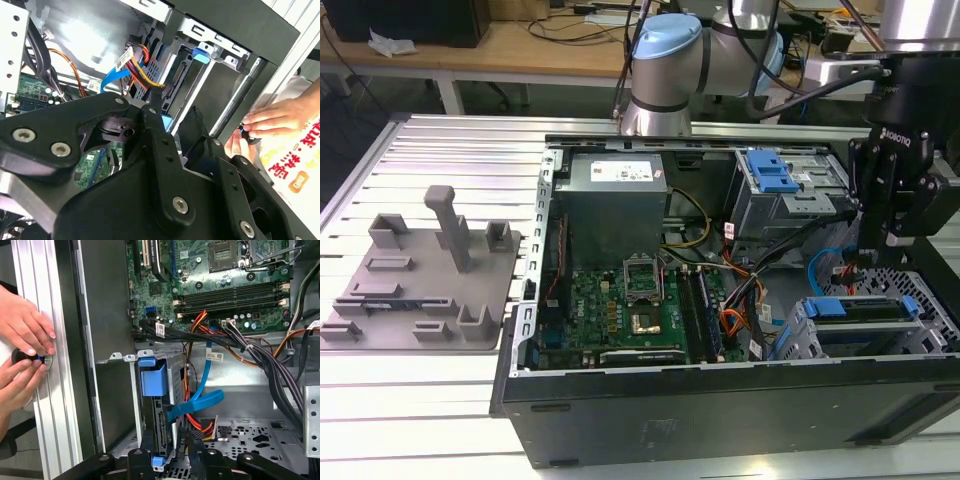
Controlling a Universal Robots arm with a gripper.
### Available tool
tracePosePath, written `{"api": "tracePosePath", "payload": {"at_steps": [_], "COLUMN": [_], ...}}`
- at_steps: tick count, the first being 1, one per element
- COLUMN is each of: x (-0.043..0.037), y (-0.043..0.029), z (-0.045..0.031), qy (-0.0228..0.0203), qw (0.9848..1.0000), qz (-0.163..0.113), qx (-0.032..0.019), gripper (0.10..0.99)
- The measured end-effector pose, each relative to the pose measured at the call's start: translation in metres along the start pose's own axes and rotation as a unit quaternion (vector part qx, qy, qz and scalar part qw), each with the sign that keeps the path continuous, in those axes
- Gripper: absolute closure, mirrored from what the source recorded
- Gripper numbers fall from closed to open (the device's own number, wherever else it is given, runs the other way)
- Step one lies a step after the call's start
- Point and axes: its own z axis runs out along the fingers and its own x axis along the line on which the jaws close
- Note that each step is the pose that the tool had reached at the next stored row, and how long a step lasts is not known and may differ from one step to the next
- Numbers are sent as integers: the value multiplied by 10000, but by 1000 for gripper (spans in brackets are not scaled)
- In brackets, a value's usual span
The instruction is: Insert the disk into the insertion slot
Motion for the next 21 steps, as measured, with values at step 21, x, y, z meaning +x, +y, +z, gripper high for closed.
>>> {"api": "tracePosePath", "payload": {"at_steps": [21], "x": [-172], "y": [-8], "z": [58], "qy": [251], "qw": [9997], "qz": [-69], "qx": [35], "gripper": [765]}}
